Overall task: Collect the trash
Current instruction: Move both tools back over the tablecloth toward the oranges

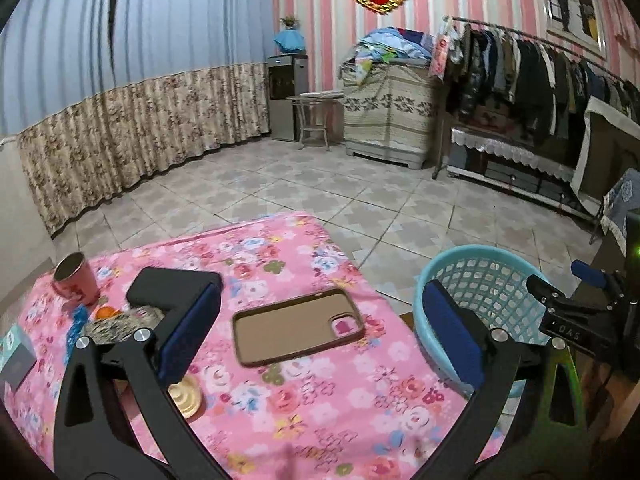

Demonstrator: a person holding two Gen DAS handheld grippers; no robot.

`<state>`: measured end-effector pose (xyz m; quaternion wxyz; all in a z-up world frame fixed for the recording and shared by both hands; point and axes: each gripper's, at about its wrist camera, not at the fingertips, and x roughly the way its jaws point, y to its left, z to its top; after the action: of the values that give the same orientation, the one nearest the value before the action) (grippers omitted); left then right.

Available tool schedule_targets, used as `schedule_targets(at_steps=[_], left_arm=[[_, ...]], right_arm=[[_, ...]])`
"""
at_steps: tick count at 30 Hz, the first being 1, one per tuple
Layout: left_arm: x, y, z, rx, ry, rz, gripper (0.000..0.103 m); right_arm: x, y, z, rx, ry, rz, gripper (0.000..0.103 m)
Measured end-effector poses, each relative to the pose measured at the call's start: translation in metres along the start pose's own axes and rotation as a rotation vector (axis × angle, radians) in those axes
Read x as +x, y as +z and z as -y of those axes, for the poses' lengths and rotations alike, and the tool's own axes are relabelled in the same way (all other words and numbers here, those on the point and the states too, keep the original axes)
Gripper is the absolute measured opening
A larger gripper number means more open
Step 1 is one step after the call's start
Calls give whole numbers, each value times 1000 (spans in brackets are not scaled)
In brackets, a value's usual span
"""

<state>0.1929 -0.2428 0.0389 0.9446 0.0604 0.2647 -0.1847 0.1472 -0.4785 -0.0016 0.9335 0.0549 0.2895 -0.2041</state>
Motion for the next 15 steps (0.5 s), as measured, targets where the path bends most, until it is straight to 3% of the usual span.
schedule_targets(at_steps=[3,9,15], left_arm=[[-18,-6,-15,-3,40,27,98],[-58,-16,-50,-20,103,58,98],[-86,-35,-97,-33,180,51,98]], right_arm=[[-22,2,-15,-21,24,36,95],[-53,2,-46,-38,99,66,95],[-79,0,-102,-86,174,88,95]])
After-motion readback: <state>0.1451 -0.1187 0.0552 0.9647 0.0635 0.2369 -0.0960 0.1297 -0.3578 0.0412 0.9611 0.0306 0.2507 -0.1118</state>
